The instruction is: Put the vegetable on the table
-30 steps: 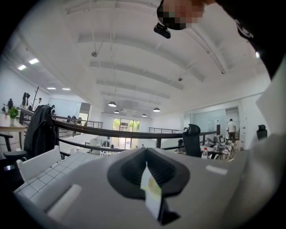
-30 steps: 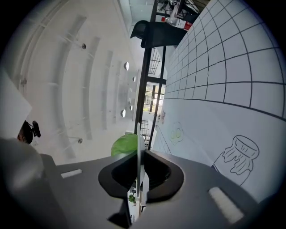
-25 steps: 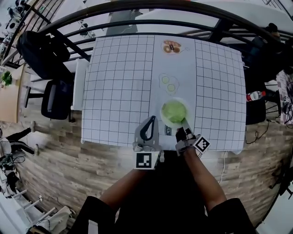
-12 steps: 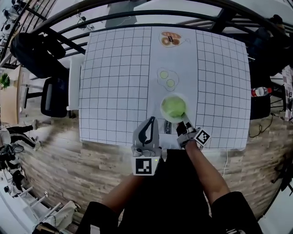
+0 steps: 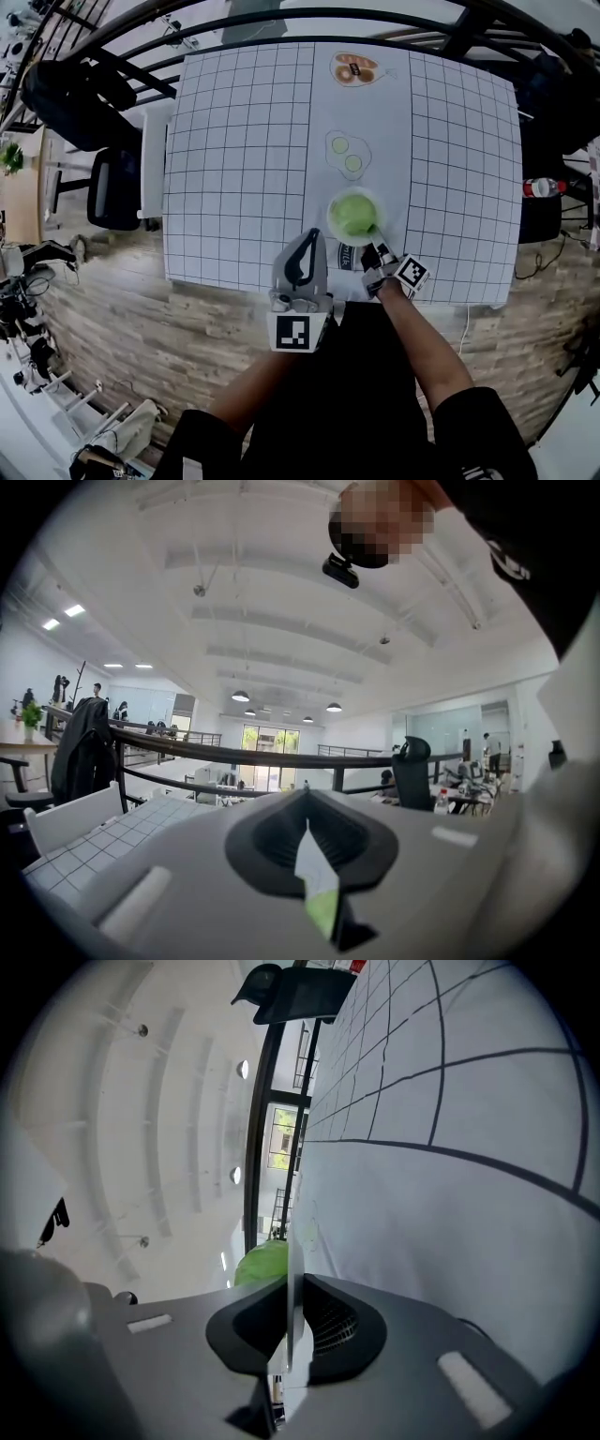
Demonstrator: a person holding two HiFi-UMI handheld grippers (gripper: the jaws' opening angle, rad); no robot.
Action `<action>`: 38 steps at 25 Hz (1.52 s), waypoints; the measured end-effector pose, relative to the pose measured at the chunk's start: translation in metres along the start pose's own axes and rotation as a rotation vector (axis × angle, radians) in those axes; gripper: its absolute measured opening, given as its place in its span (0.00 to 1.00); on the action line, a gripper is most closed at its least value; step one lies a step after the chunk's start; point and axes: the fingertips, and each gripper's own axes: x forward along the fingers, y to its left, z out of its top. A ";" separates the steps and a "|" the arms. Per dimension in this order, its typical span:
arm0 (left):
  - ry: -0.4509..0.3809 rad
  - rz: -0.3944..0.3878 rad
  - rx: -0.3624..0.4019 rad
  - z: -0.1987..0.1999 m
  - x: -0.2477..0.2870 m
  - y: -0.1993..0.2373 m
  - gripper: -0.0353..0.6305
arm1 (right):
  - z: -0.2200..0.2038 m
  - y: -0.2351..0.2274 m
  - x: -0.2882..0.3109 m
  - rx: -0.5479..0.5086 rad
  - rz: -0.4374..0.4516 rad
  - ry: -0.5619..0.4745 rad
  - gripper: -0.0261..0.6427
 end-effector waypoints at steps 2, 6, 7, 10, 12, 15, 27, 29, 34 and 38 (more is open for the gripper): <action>0.005 0.005 0.001 -0.002 0.000 0.001 0.06 | -0.002 -0.003 0.003 -0.011 -0.003 0.012 0.08; 0.013 0.011 0.012 -0.007 -0.003 0.004 0.06 | -0.012 -0.019 0.002 0.131 -0.089 0.010 0.08; 0.016 0.013 0.013 -0.008 -0.003 0.004 0.06 | -0.012 -0.021 0.002 0.142 -0.096 0.010 0.08; 0.042 0.026 0.006 -0.014 -0.005 0.006 0.06 | -0.010 -0.023 0.002 0.126 -0.094 0.007 0.08; 0.059 0.036 -0.003 -0.018 -0.008 0.009 0.06 | -0.011 -0.025 0.001 0.127 -0.121 0.007 0.08; 0.051 0.037 0.009 -0.019 -0.013 0.010 0.06 | -0.010 -0.019 0.007 0.155 -0.082 -0.007 0.08; 0.064 0.034 -0.004 -0.019 -0.021 0.015 0.06 | -0.011 -0.028 0.007 0.145 -0.225 -0.025 0.07; 0.060 0.022 -0.010 -0.019 -0.022 0.013 0.06 | -0.012 -0.030 0.007 0.141 -0.256 -0.021 0.07; 0.057 -0.005 -0.032 -0.017 -0.025 0.008 0.06 | -0.017 -0.029 0.003 0.109 -0.282 0.012 0.10; 0.047 -0.011 -0.031 -0.015 -0.029 0.009 0.06 | -0.019 -0.029 -0.001 0.140 -0.285 0.013 0.15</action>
